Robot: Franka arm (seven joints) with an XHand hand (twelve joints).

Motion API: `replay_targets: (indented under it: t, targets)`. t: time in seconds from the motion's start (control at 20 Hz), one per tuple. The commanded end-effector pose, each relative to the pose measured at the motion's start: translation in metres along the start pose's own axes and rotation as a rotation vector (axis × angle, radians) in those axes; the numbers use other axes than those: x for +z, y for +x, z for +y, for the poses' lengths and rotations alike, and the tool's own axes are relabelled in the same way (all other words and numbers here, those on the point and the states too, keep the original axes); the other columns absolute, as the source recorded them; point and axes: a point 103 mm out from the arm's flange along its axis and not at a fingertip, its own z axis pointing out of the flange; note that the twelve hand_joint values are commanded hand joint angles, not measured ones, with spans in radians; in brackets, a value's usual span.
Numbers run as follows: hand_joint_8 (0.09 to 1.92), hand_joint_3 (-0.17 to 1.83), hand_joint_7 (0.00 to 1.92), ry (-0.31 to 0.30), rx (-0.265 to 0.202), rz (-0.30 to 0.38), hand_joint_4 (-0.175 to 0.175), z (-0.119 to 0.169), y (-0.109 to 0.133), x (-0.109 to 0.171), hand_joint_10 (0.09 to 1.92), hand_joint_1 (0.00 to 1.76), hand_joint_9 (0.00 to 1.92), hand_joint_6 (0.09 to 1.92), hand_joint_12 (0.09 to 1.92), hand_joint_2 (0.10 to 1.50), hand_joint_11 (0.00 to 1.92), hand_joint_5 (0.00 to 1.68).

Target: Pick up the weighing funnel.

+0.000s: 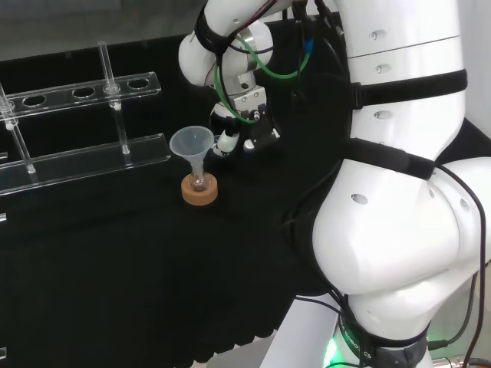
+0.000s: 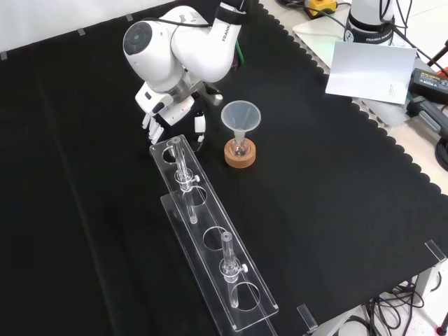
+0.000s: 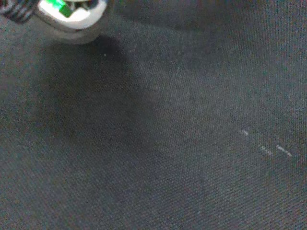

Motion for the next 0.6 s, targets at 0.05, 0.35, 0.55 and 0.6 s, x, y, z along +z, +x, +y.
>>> replay_targets:
  t: [0.05, 0.35, 0.55, 0.6]
  targets:
    - [0.67, 0.44, 0.55, -0.003, 0.002, -0.008, 0.018, -0.0002, 0.0010, 0.0017, 0.48, 0.87, 0.82, 0.63, 1.26, 0.65, 0.56, 0.69]
    - [0.67, 0.45, 0.55, -0.009, -0.001, -0.014, 0.039, -0.0002, 0.0005, 0.0021, 0.48, 0.88, 0.83, 0.67, 1.26, 0.66, 0.57, 0.77]
    - [0.67, 0.45, 0.55, -0.011, 0.001, -0.014, 0.047, 0.0000, 0.0003, 0.0019, 0.48, 0.88, 0.83, 0.68, 1.26, 0.66, 0.57, 0.79]
    - [0.67, 0.45, 0.55, -0.012, 0.002, -0.014, 0.047, 0.0001, 0.0003, 0.0019, 0.48, 0.88, 0.83, 0.68, 1.25, 0.66, 0.57, 0.80]
